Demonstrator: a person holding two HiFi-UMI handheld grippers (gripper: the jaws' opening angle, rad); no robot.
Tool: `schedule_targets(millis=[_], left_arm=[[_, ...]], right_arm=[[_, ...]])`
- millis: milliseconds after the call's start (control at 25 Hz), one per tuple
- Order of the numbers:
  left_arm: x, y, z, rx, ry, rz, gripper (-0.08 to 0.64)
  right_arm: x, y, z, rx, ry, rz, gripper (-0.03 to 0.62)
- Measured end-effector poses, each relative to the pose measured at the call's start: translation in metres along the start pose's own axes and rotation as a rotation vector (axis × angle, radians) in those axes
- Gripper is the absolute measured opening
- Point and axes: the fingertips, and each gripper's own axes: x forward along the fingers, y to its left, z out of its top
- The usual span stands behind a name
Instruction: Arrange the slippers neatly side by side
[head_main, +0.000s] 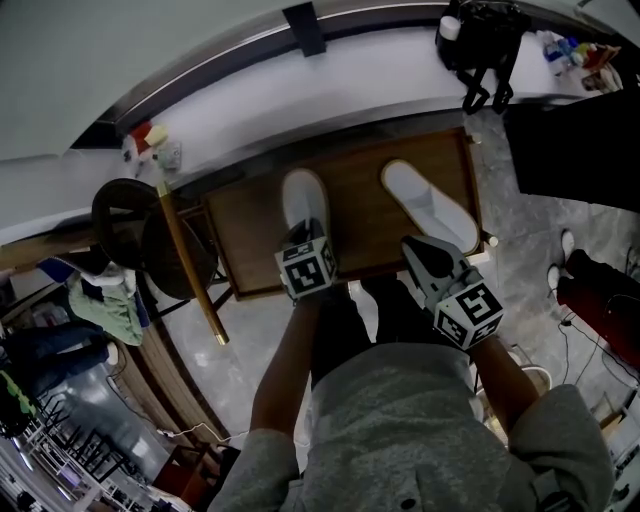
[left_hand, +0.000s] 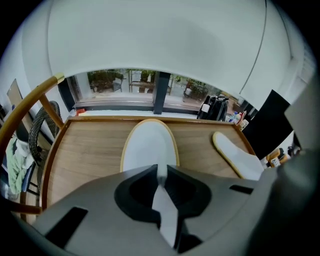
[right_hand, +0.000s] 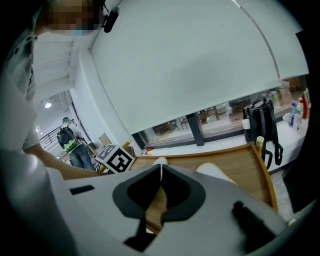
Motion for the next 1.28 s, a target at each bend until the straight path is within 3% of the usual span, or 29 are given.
schedule_targets(millis=[240,360,600,920,1000,1080,1280], left_arm=[[-0.003,-0.012,0.002,0.035,-0.020,-0.046,0.048],[-0.004,-0.017,0.003,0.052,-0.034,-0.077,0.126],[-0.014,-0.031,0.002,0.098,-0.024,-0.127,0.210],[-0.048,-0.035,0.007,0.169,-0.092,-0.110,0.235],[-0.061,-0.037,0.016,0.250,-0.151,-0.079,0.235],[-0.075,-0.054,0.029,0.378,-0.218,-0.076,0.235],[-0.085,-0.134,0.048,0.703,-0.313,-0.251,0.235]], right_arm=[[-0.005,-0.002,-0.001,0.010,-0.010,-0.006,0.029],[-0.006,-0.002,-0.003,0.012,-0.013,-0.009,0.029],[-0.016,-0.006,0.003,0.017,-0.039,-0.023,0.029],[-0.035,-0.017,0.006,0.029,-0.075,-0.047,0.029],[-0.041,-0.021,0.006,0.034,-0.085,-0.059,0.029],[-0.049,-0.029,0.004,0.038,-0.094,-0.078,0.029],[-0.072,-0.047,-0.006,0.063,-0.118,-0.146,0.029]])
